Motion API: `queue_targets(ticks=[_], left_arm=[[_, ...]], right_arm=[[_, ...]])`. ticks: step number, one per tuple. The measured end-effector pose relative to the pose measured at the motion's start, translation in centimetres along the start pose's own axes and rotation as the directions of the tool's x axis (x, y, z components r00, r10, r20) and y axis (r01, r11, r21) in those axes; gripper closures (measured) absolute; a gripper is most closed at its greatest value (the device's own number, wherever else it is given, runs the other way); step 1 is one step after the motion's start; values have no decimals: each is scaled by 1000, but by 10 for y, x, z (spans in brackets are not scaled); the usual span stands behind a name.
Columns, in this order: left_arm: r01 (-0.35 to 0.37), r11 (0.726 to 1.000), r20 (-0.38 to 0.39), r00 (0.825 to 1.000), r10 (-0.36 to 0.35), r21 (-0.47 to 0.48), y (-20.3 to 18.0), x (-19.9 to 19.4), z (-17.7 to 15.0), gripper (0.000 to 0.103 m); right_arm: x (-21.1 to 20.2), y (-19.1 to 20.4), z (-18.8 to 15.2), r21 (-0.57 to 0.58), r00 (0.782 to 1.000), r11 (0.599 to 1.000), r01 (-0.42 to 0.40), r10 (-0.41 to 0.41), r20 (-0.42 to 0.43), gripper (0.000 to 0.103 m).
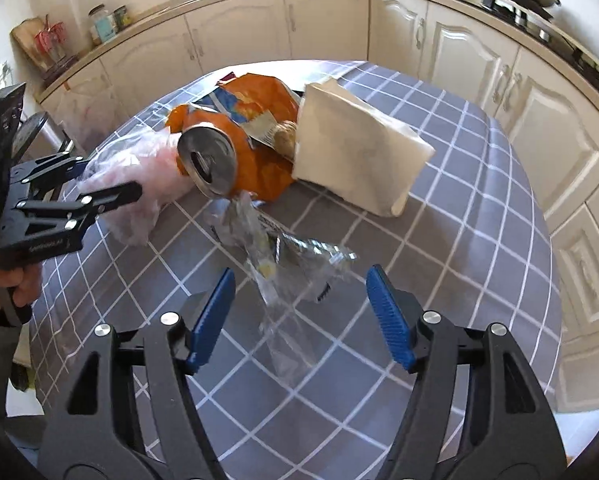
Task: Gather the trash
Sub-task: 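Grasp the clear pink-filled bag with the left gripper while the right grasps a clear plastic wrapper, then lift both held items up off the table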
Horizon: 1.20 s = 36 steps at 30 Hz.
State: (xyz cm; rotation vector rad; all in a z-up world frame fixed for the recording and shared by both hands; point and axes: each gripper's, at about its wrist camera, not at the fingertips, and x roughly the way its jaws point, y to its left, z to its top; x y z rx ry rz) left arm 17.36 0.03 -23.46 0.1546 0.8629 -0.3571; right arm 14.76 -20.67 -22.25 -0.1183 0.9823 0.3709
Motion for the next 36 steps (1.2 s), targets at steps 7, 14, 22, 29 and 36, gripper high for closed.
queue_targets(ticks=[7,14,22,29,36], left_arm=[[37,996,-13,999,-38,-78,-1,5,-3,52],[42,988,3,999,-42,-147,2,-11,-20,58],[56,972,53,998,-44,-228,7,-40,-35,59],[-3,978,101,995,24,-206,-4,-70,-25,60],[-182,983,39,983,181,25,-42,-61,-15,60]], right_arm=[[28,13,14,-42,997,997,-70,68,-41,70],[11,15,-5,19,992,992,-128,128,-9,71],[-23,-12,-23,178,978,964,-199,184,98,71],[-57,-42,-34,277,968,936,-216,167,189,71],[-60,-50,-50,305,966,925,-227,174,190,71]])
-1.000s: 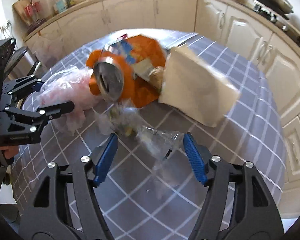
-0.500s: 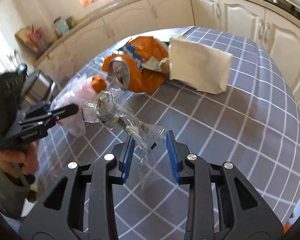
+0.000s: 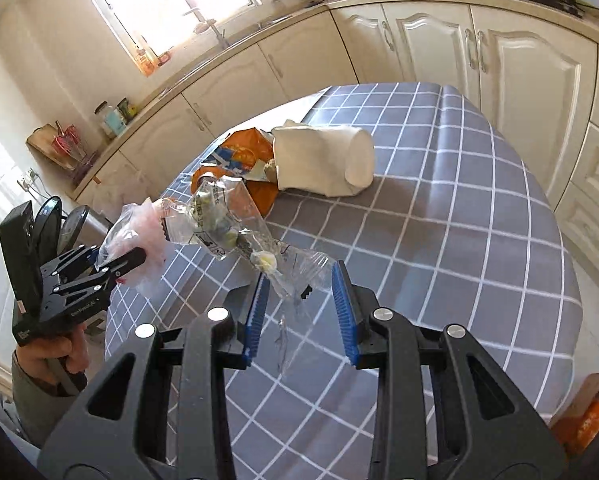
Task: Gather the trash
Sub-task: 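Lift both held items up off the table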
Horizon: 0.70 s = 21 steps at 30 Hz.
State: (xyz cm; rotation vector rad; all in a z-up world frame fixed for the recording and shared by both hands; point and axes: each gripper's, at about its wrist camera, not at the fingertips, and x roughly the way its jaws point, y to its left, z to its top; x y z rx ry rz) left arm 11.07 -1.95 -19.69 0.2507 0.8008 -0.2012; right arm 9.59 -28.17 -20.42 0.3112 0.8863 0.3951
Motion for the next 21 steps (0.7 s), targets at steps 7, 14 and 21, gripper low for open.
queue_targets(ticks=[7,14,21], left_arm=[[21,995,32,999,-24,103,-28,-18,3,60],[15,959,13,1000,-20,283,-72,-23,-8,59],[43,967,5,999,-46,253,-75,-25,-7,59]], right_arm=[[6,-2,-14,28,1000,999,-19,19,-23,71],[3,11,-25,-10,1000,1000,-2,2,-29,71],[13,26,-34,-136,980,977,163,-177,-94,44]])
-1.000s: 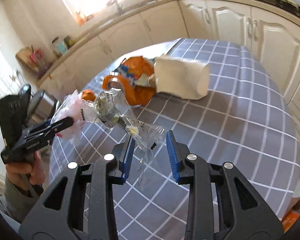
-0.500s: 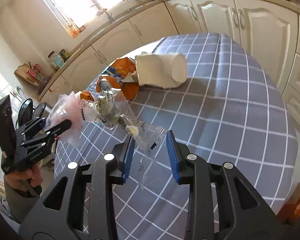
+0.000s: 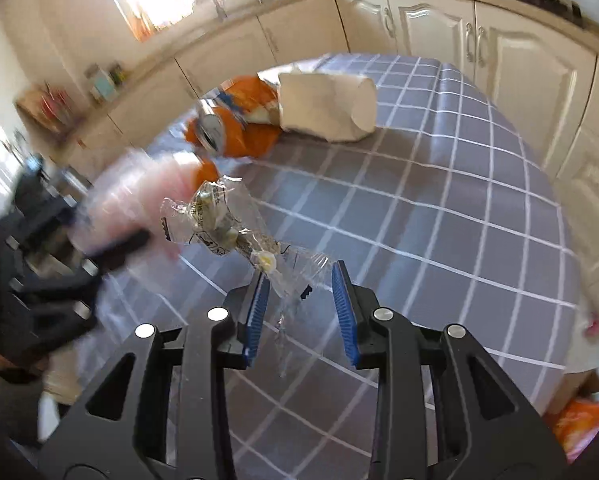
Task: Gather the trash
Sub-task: 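Lift both held items up off the table, then carry both held items over the blue bin and open both grippers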
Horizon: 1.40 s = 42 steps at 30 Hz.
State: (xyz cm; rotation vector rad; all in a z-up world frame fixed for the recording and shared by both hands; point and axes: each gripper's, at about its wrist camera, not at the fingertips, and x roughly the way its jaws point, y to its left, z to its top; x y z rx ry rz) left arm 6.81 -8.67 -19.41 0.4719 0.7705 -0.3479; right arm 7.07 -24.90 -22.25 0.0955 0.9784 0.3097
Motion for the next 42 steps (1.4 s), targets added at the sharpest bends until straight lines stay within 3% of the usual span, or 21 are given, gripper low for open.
queue_targets(ticks=[2,6,11,13,16,19,27,42], left_arm=[[-1,1000,-1,1000,1,-25,4,2,-1,59],[8,999,23,1000,-7,-52,14,-4,-3,59],[36,998,62,998,-33,-46,20,-16,-5,59],[52,998,81,996,-48,-45,22,-22,-5,59],[72,997,100,993,-67,-42,24,-30,-6,59],[83,995,100,992,-78,-46,26,-30,-7,59],[103,994,119,988,-98,-32,23,-33,1,59],[136,988,179,973,-148,78,-5,-49,20,60]], right_arm=[[-2,4,0,-22,1000,1000,17,-16,18,31],[-15,11,12,-2,989,994,-110,109,95,31],[-17,38,36,-77,964,972,-221,230,134,37],[-15,44,41,-84,961,968,-236,245,130,44],[-11,42,46,-71,942,949,-308,314,118,70],[-14,37,46,-64,927,935,-348,353,126,83],[-30,17,46,-36,923,937,-348,349,162,93],[-32,-6,37,18,915,929,-370,362,179,94]])
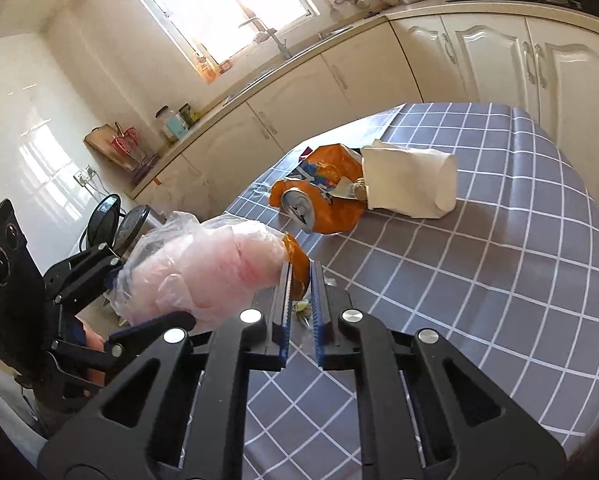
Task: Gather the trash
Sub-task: 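Carry both held items over the blue bin and open both grippers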
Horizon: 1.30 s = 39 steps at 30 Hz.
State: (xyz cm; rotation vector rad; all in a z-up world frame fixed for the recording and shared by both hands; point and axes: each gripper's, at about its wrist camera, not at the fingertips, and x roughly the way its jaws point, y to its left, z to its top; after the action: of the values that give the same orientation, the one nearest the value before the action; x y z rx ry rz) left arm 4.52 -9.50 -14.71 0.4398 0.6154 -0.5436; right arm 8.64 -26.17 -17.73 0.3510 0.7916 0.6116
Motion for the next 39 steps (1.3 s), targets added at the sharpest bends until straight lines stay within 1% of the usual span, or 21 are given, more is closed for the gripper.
queue_targets(ticks=[6,9,12,14,17,19,21,22,23,24,25,27,28,30,31,33,34,35,36,38,39], left_arm=[[5,1000,-12,1000,-5,10,-3,9,5,60],[23,1000,-15,1000,-23,8,-7,14,10,61],[24,1000,-18,1000,-23,15,-13,20,15,61],[43,999,-19,999,-43,11,-17,25,20,61],[91,996,-4,996,-91,-1,-27,32,35,61],[128,992,11,992,-128,-11,-38,38,49,61],[169,986,22,986,-168,-18,-50,45,64,61],[203,979,24,979,-202,-22,-62,52,75,61],[221,975,24,975,-220,-23,-70,56,81,61],[244,970,23,970,-243,-21,-80,62,89,61],[277,961,19,961,-277,-17,-95,70,99,61],[342,939,-5,940,-342,-14,-125,87,118,61],[367,930,-18,930,-367,-10,-138,93,122,61],[416,909,-69,907,-415,1,-176,116,134,61],[439,898,-93,895,-437,3,-193,126,138,61],[468,884,-139,875,-464,1,-221,143,139,61],[484,875,-171,862,-476,2,-241,155,140,61],[506,862,-208,844,-495,0,-260,169,140,61],[513,858,-228,836,-499,2,-271,177,139,61],[527,850,-296,814,-500,11,-305,202,135,61],[532,847,-320,804,-501,13,-315,210,132,61]], right_arm=[[-18,-9,-3,27,998,999,41,-42,48,95],[-36,-20,-6,57,994,996,68,-72,76,95],[-57,-35,-10,96,988,991,94,-105,112,95],[-71,-43,-13,117,983,987,109,-124,132,95],[-97,-59,-19,161,971,976,145,-172,168,95],[-118,-73,-26,201,957,964,174,-213,197,95],[-145,-90,-38,255,936,943,215,-274,223,95],[-155,-99,-43,280,926,932,231,-299,230,95],[-170,-111,-51,315,913,916,249,-330,238,95],[-178,-119,-55,334,906,906,261,-349,239,95],[-192,-132,-65,370,890,884,287,-389,239,95],[-214,-152,-82,424,866,848,319,-442,233,95],[-228,-168,-95,463,849,818,341,-479,222,95],[-242,-188,-111,509,832,782,358,-515,206,95],[-250,-202,-122,540,824,758,365,-533,191,95],[-259,-226,-141,589,810,711,385,-565,153,95],[-263,-242,-152,617,805,683,390,-578,130,95],[-265,-252,-160,635,803,665,393,-585,115,95],[-266,-266,-171,657,800,639,400,-593,89,95],[-267,-283,-185,683,799,606,409,-599,53,95],[-264,-295,-193,700,801,585,409,-598,32,95]])
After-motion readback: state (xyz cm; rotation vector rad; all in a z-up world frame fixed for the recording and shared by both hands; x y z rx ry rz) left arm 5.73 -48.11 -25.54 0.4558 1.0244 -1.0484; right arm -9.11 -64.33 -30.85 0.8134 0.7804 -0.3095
